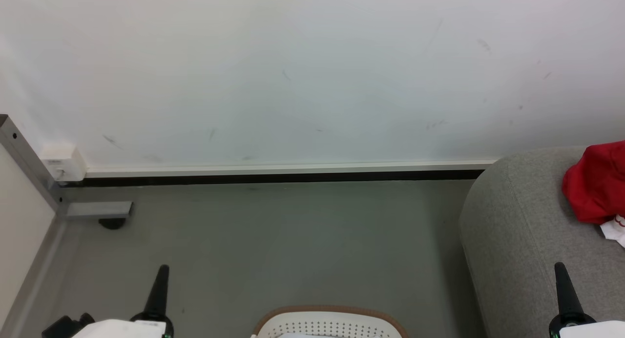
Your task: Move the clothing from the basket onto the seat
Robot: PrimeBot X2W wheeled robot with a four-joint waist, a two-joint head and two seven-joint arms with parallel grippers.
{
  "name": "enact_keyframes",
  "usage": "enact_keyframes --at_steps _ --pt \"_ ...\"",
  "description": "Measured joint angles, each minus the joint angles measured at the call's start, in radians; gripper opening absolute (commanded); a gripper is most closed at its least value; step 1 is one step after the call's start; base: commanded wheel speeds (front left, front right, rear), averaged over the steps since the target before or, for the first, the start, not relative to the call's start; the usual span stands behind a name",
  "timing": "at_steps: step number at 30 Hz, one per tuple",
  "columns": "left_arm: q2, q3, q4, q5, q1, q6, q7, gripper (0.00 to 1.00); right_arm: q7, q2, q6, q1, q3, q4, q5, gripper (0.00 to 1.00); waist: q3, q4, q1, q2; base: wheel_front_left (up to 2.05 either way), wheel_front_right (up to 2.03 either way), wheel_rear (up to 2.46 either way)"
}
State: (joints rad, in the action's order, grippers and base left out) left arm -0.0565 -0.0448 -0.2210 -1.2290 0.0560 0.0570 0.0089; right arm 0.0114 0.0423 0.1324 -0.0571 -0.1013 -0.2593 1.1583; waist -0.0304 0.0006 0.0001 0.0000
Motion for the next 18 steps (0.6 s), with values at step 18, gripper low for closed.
enact_keyframes --at_steps 18 --pt "0.003 -0.028 0.013 -0.156 0.019 0.005 0.043 0.00 0.040 0.006 0.000 -0.023 -0.002 0.000 0.180 0.00 0.010 0.000 0.0000 0.0000 0.00 0.00 0.00"
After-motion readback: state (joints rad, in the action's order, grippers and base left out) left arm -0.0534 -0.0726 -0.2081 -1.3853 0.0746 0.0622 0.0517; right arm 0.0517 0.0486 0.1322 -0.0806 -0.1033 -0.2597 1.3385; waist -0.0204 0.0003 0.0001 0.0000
